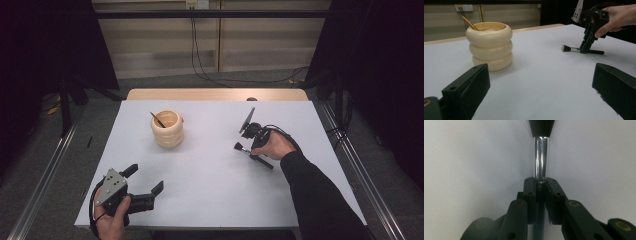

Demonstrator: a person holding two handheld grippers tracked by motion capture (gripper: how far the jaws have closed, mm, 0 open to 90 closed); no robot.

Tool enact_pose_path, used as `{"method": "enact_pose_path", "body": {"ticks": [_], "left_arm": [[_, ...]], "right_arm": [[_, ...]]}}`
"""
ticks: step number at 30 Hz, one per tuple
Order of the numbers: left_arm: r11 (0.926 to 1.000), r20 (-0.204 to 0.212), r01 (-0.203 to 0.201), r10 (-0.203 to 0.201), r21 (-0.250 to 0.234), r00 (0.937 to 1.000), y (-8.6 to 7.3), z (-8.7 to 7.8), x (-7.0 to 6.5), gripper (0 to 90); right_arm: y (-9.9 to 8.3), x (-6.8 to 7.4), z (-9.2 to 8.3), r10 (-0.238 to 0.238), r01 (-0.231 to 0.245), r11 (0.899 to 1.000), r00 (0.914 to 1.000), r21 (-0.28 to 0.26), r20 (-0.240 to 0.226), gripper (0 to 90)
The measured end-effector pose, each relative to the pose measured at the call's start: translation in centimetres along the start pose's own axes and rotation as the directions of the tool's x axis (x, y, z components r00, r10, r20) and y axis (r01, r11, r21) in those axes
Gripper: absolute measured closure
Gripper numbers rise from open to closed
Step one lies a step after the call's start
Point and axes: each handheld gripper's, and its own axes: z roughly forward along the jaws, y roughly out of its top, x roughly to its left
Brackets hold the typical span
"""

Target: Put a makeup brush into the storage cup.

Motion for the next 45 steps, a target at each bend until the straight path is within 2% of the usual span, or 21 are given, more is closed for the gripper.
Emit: {"method": "enact_pose_path", "body": {"ticks": [7, 8, 11, 18, 21, 22, 23, 25, 26, 28, 29, 33, 34, 39, 41, 45], "left_arm": [[1.0000, -0.011, -0.002, 0.002, 0.003, 0.9999, 0.0, 0.0, 0.0, 1.4], [1.0000, -0.016, -0.003, 0.003, 0.004, 0.9999, 0.0, 0.0, 0.0, 1.4], [1.0000, -0.017, -0.002, 0.002, 0.004, 0.9999, 0.0, 0.0, 0.1, 1.4], [1.0000, -0.012, -0.001, 0.001, 0.004, 0.9999, 0.0, 0.0, 0.0, 1.3], [1.0000, -0.014, -0.002, 0.002, 0.005, 0.9999, 0.0, 0.0, 0.0, 1.3], [1.0000, -0.018, -0.005, 0.005, 0.005, 0.9998, 0.0, -0.1, 0.0, 1.3], [1.0000, -0.020, -0.007, 0.007, 0.007, 0.9998, 0.0, -0.1, 0.1, 1.3], [0.9999, -0.022, -0.007, 0.007, 0.008, 0.9997, 0.0, -0.1, 0.1, 1.4], [1.0000, -0.023, -0.005, 0.005, 0.007, 0.9997, 0.0, -0.1, 0.1, 1.4], [1.0000, -0.023, -0.002, 0.002, 0.003, 0.9997, 0.0, -0.2, 0.0, 1.4], [1.0000, -0.023, -0.001, 0.001, 0.002, 0.9997, 0.0, -0.2, 0.0, 1.3], [1.0000, -0.023, -0.005, 0.005, 0.004, 0.9997, 0.0, -0.1, 0.0, 1.3], [1.0000, -0.025, -0.006, 0.006, 0.007, 0.9997, 0.0, -0.1, 0.0, 1.3], [1.0000, -0.022, -0.004, 0.004, 0.007, 0.9997, 0.0, -0.1, 0.1, 1.4], [1.0000, -0.009, 0.003, -0.003, 0.000, 1.0000, 0.0, -0.2, 0.1, 1.3], [1.0000, -0.023, 0.000, 0.000, -0.003, 0.9997, 0.0, -0.2, 0.1, 1.3]], "right_arm": [[-0.2, -0.3, -0.1, 0.025, -0.026, 1.000, 0.9992, -0.011, -0.031, 79.1], [-0.3, -0.4, -0.1, 0.013, -0.014, 1.000, 0.9996, -0.016, -0.026, 79.1], [-0.6, -0.4, -0.3, 0.024, -0.024, 1.000, 0.9991, -0.014, -0.036, 79.1], [-1.4, -0.9, -1.0, 0.024, -0.027, 0.997, 0.9986, -0.066, -0.048, 79.1], [-1.7, -0.9, -1.3, 0.041, -0.045, 0.995, 0.9975, -0.086, -0.058, 79.1], [-1.9, -1.0, -1.4, 0.027, -0.031, 0.996, 0.9983, -0.083, -0.052, 79.1], [-2.1, -0.9, -1.5, 0.043, -0.049, 0.994, 0.9972, -0.098, -0.062, 79.1], [-2.3, -0.9, -1.8, 0.029, -0.034, 0.994, 0.9981, -0.106, -0.054, 79.1], [-2.4, -0.7, -2.0, 0.044, -0.052, 0.991, 0.9971, -0.123, -0.062, 79.1], [-2.7, -0.7, -2.3, 0.035, -0.044, 0.988, 0.9977, -0.151, -0.058, 79.1], [-2.9, -0.6, -2.4, 0.045, -0.057, 0.983, 0.9965, -0.175, -0.071, 79.1], [-3.5, -0.6, -2.9, 0.044, -0.057, 0.980, 0.9964, -0.193, -0.073, 79.1], [-3.7, -0.6, -2.9, 0.045, -0.060, 0.975, 0.9960, -0.215, -0.077, 79.1], [-4.3, -0.8, -3.5, 0.046, -0.064, 0.964, 0.9962, -0.259, -0.075, 79.1], [-4.5, -0.8, -3.8, 0.039, -0.059, 0.957, 0.9964, -0.286, -0.075, 79.1], [-4.8, -0.5, -4.0, 0.047, -0.072, 0.945, 0.9951, -0.319, -0.087, 79.1]]}}
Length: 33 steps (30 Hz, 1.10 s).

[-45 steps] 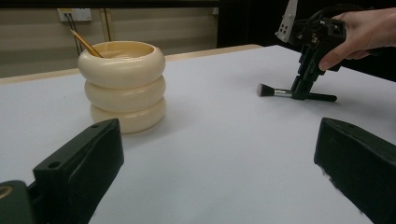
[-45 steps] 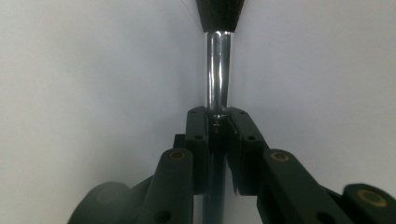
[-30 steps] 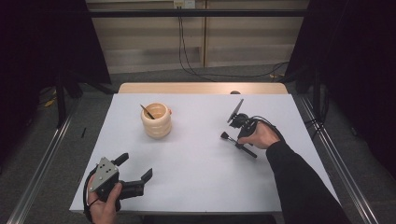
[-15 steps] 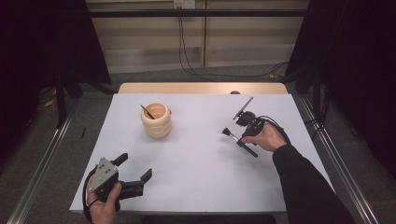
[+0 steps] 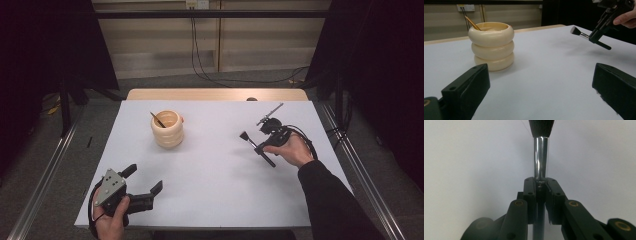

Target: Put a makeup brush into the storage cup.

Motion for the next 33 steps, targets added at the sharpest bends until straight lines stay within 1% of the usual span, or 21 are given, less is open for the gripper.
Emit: {"method": "enact_pose_path", "body": {"ticks": [1, 3, 5, 6, 9, 10, 13, 16, 17, 18, 19, 20, 21, 22, 23, 25, 26, 28, 29, 32, 33], "left_arm": [[1.0000, 0.000, -0.001, 0.001, 0.000, 1.0000, 0.0, 0.0, 0.0, 1.3], [1.0000, 0.000, -0.001, 0.001, 0.000, 1.0000, 0.0, 0.0, 0.0, 1.3], [1.0000, 0.004, 0.003, -0.003, 0.000, 1.0000, 0.0, 0.0, 0.0, 1.3], [1.0000, 0.003, 0.003, -0.003, 0.000, 1.0000, 0.0, 0.0, 0.0, 1.3], [0.9999, 0.009, 0.011, -0.011, -0.007, 0.9999, 0.0, -0.1, 0.0, 1.1], [0.9999, 0.008, 0.011, -0.011, -0.008, 0.9999, 0.0, -0.1, 0.0, 1.0], [0.9999, 0.006, 0.013, -0.013, -0.006, 0.9999, 0.0, 0.0, 0.0, 1.1], [1.0000, 0.005, 0.007, -0.007, -0.006, 1.0000, 0.0, 0.0, 0.0, 1.1], [1.0000, 0.005, 0.007, -0.007, -0.006, 1.0000, 0.0, -0.1, 0.1, 1.1], [1.0000, 0.005, 0.008, -0.008, -0.005, 1.0000, 0.0, -0.1, 0.1, 1.1], [1.0000, 0.005, 0.008, -0.008, -0.005, 1.0000, 0.0, -0.1, 0.0, 1.1], [1.0000, 0.006, 0.007, -0.007, -0.005, 1.0000, 0.0, -0.1, 0.0, 1.1], [1.0000, 0.004, 0.006, -0.006, -0.005, 1.0000, 0.0, -0.1, 0.0, 1.1], [1.0000, 0.002, 0.006, -0.006, -0.005, 1.0000, 0.0, -0.1, 0.0, 1.1], [1.0000, 0.002, 0.007, -0.007, -0.006, 1.0000, 0.0, 0.0, 0.0, 1.1], [0.9999, 0.005, 0.005, -0.005, -0.010, 1.0000, 0.0, 0.0, 0.0, 1.2], [1.0000, 0.004, 0.004, -0.003, -0.009, 1.0000, 0.0, 0.0, 0.0, 1.1], [1.0000, 0.002, 0.004, -0.004, -0.007, 1.0000, 0.0, 0.0, 0.0, 1.2], [1.0000, 0.000, 0.006, -0.006, -0.005, 1.0000, 0.0, 0.0, 0.0, 1.2], [1.0000, -0.001, 0.008, -0.008, -0.006, 1.0000, 0.0, 0.0, 0.0, 1.2], [1.0000, 0.000, 0.007, -0.007, -0.007, 1.0000, 0.0, 0.0, 0.0, 1.2]], "right_arm": [[-0.1, 0.0, 0.0, -0.007, 0.007, 1.000, 1.0000, -0.011, 0.001, 79.1], [-0.3, 0.0, -0.1, 0.006, -0.006, 1.000, 1.0000, -0.030, -0.007, 79.1], [-0.7, 0.0, -0.2, 0.025, -0.026, 0.997, 0.9995, -0.067, -0.018, 79.1], [-0.8, 0.0, -0.3, 0.024, -0.026, 0.997, 0.9994, -0.073, -0.023, 79.1], [-1.3, -0.1, -0.4, 0.003, -0.006, 0.994, 0.9995, -0.111, -0.032, 79.1], [-1.4, -0.2, -0.5, -0.008, 0.004, 0.992, 0.9994, -0.124, -0.032, 79.1], [-1.9, -0.2, -0.8, -0.012, 0.004, 0.985, 0.9990, -0.171, -0.043, 79.1], [-2.2, -0.2, -1.0, -0.009, 0.000, 0.978, 0.9992, -0.209, -0.040, 79.1], [-2.4, -0.3, -1.0, -0.009, -0.001, 0.973, 0.9991, -0.231, -0.043, 79.1], [-2.5, -0.3, -1.0, -0.005, -0.005, 0.970, 0.9991, -0.242, -0.042, 79.1], [-2.7, -0.4, -1.0, 0.009, -0.019, 0.967, 0.9991, -0.253, -0.042, 79.1], [-2.8, -0.4, -1.0, 0.003, -0.015, 0.962, 0.9990, -0.271, -0.044, 79.1], [-3.0, -0.3, -1.0, 0.010, -0.022, 0.959, 0.9989, -0.281, -0.046, 79.1], [-3.1, -0.3, -1.1, 0.006, -0.017, 0.957, 0.9992, -0.291, -0.039, 79.1], [-3.2, -0.3, -1.1, 0.001, -0.016, 0.950, 0.9988, -0.313, -0.048, 79.1], [-3.5, -0.2, -1.2, 0.004, -0.020, 0.939, 0.9988, -0.343, -0.048, 79.1], [-3.7, -0.2, -1.2, -0.004, -0.017, 0.933, 0.9984, -0.359, -0.057, 79.1], [-3.9, -0.1, -1.3, -0.008, -0.013, 0.923, 0.9986, -0.384, -0.052, 79.1], [-4.0, 0.0, -1.4, -0.011, -0.017, 0.914, 0.9978, -0.406, -0.065, 79.1], [-4.1, 0.1, -1.5, -0.017, -0.015, 0.902, 0.9974, -0.432, -0.070, 79.1], [-4.2, 0.2, -1.5, -0.008, -0.021, 0.899, 0.9979, -0.437, -0.064, 79.1]]}}
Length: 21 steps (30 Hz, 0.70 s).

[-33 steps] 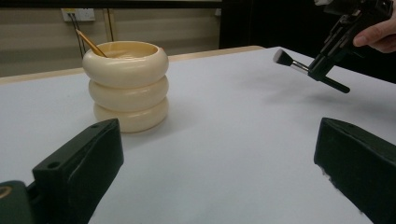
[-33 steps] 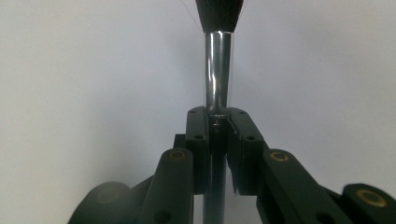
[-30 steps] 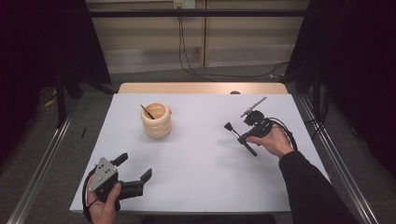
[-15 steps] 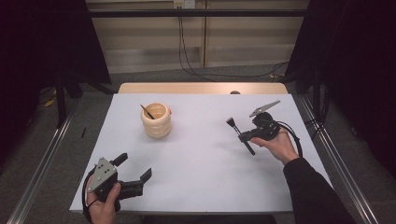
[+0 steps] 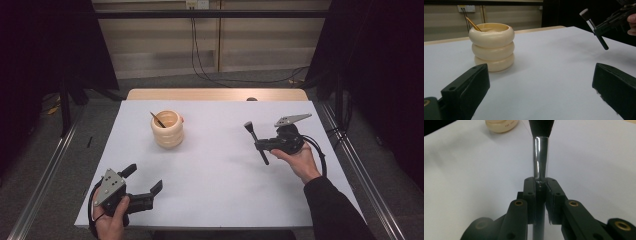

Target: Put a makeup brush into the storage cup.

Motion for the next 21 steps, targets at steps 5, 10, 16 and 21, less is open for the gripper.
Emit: {"method": "enact_pose_path", "body": {"ticks": [5, 10, 16, 21], "left_arm": [[1.0000, 0.003, 0.001, -0.001, 0.003, 1.0000, 0.0, 0.0, 0.1, 1.2], [1.0000, -0.004, 0.006, -0.006, 0.002, 1.0000, 0.0, 0.0, 0.0, 1.3], [1.0000, -0.007, 0.008, -0.008, 0.002, 0.9999, 0.0, 0.1, 0.1, 1.2], [1.0000, 0.004, 0.006, -0.006, 0.000, 1.0000, 0.0, 0.1, 0.1, 1.3]], "right_arm": [[0.1, 0.2, -0.4, -0.012, 0.010, 0.997, 0.9997, -0.074, -0.022, 79.0], [-0.1, 0.2, -0.6, -0.007, 0.004, 0.994, 0.9997, -0.109, -0.024, 79.0], [-0.7, -0.1, -1.3, 0.005, -0.014, 0.980, 0.9990, -0.197, -0.044, 79.0], [-1.0, -0.1, -1.9, 0.001, -0.016, 0.968, 0.9982, -0.251, -0.060, 79.0]]}}
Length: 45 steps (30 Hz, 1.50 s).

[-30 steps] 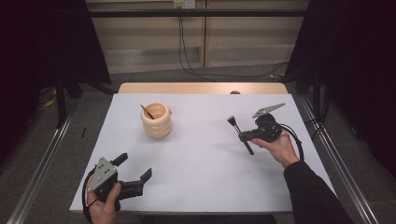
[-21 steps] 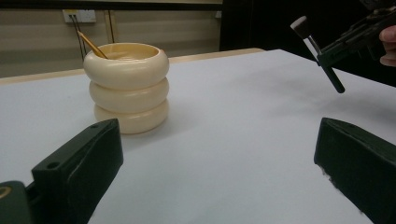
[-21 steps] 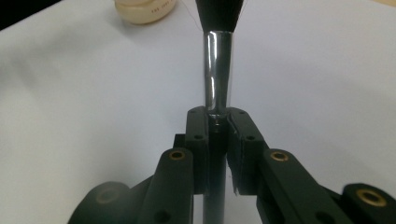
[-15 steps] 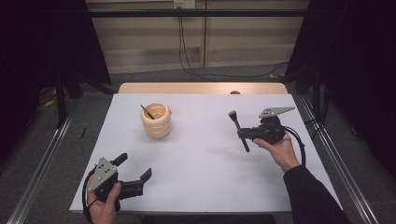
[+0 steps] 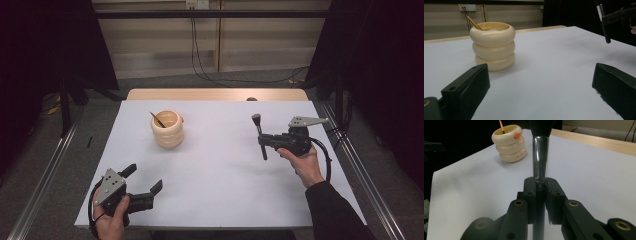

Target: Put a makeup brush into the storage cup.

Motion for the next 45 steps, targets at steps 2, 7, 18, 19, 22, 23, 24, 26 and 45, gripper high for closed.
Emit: {"method": "enact_pose_path", "body": {"ticks": [2, 7, 18, 19, 22, 23, 24, 26, 45], "left_arm": [[1.0000, 0.000, -0.001, 0.001, -0.001, 1.0000, 0.0, 0.0, 0.0, 1.3], [1.0000, 0.000, 0.000, 0.000, -0.001, 1.0000, 0.0, 0.0, 0.0, 1.3], [0.9999, -0.002, 0.008, -0.008, -0.009, 1.0000, 0.2, 0.0, -0.2, 1.2], [0.9999, -0.001, 0.007, -0.007, -0.010, 1.0000, 0.2, 0.0, -0.2, 1.3], [0.9998, 0.002, 0.010, -0.010, -0.015, 1.0000, 0.3, 0.0, -0.3, 1.3], [0.9998, 0.002, 0.010, -0.010, -0.016, 0.9999, 0.3, 0.0, -0.3, 1.2], [0.9998, 0.002, 0.009, -0.009, -0.015, 1.0000, 0.3, 0.0, -0.3, 1.2], [0.9998, -0.001, 0.007, -0.007, -0.016, 1.0000, 0.4, 0.1, -0.4, 1.2], [0.9981, 0.035, 0.041, -0.039, -0.046, 0.9986, 1.1, 1.1, -1.0, 1.2]], "right_arm": [[0.0, 0.2, -0.2, -0.003, 0.003, 1.000, 1.0000, -0.017, 0.001, 79.0], [-0.2, 0.3, -0.3, -0.006, 0.006, 0.999, 1.0000, -0.042, -0.004, 79.0], [-0.1, 0.9, -0.6, -0.025, 0.023, 0.994, 0.9994, -0.104, -0.024, 79.0], [-0.1, 1.1, -0.6, -0.026, 0.023, 0.994, 0.9992, -0.107, -0.030, 79.0], [0.0, 1.6, -0.5, -0.040, 0.035, 0.993, 0.9985, -0.111, -0.038, 79.0], [0.1, 1.8, -0.5, -0.047, 0.042, 0.993, 0.9980, -0.110, -0.041, 79.0], [0.1, 1.8, -0.4, -0.055, 0.049, 0.992, 0.9974, -0.113, -0.047, 79.0], [0.2, 2.0, -0.4, -0.049, 0.043, 0.992, 0.9973, -0.117, -0.055, 79.0], [0.5, 3.9, 0.3, -0.077, 0.061, 0.989, 0.9898, -0.131, -0.120, 79.0]]}}
